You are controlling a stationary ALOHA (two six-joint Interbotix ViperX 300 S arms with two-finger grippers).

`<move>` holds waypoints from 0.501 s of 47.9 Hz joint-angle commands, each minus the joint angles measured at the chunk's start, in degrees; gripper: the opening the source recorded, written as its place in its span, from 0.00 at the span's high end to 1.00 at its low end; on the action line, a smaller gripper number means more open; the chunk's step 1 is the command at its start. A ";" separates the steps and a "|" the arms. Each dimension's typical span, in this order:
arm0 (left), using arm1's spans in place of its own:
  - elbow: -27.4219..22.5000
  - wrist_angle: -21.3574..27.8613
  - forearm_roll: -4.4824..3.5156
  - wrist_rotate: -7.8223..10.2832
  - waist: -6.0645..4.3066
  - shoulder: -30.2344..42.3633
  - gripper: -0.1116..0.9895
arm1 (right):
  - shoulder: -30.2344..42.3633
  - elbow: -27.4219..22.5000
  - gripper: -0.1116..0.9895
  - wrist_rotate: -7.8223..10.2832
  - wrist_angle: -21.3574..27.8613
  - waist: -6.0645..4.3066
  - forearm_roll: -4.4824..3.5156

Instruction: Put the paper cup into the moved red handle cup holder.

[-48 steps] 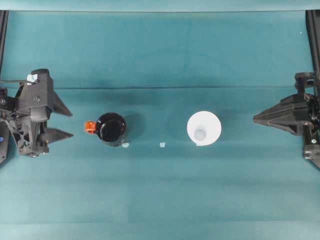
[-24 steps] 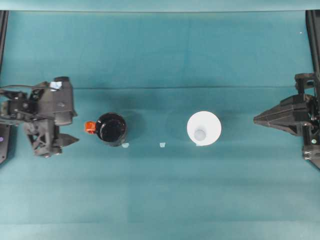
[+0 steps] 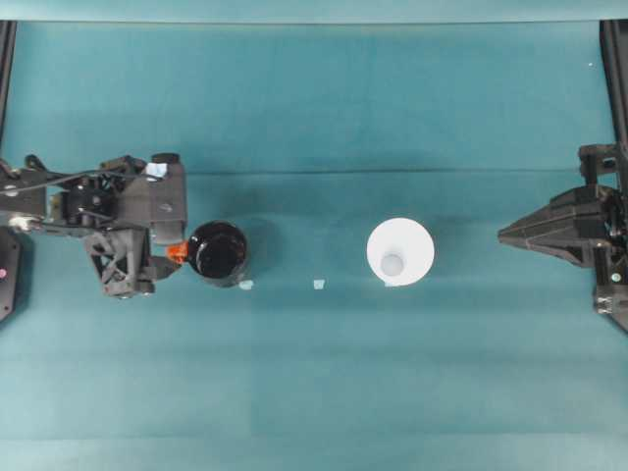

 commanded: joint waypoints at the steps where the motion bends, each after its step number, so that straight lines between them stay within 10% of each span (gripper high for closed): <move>1: -0.79 -0.44 0.18 0.09 0.18 0.62 0.04 | 0.35 -0.53 1.00 0.53 -0.35 0.00 0.18; 24: -0.88 -2.99 0.18 0.26 0.18 3.60 0.04 | 0.35 -0.53 1.00 0.53 -0.35 0.00 0.18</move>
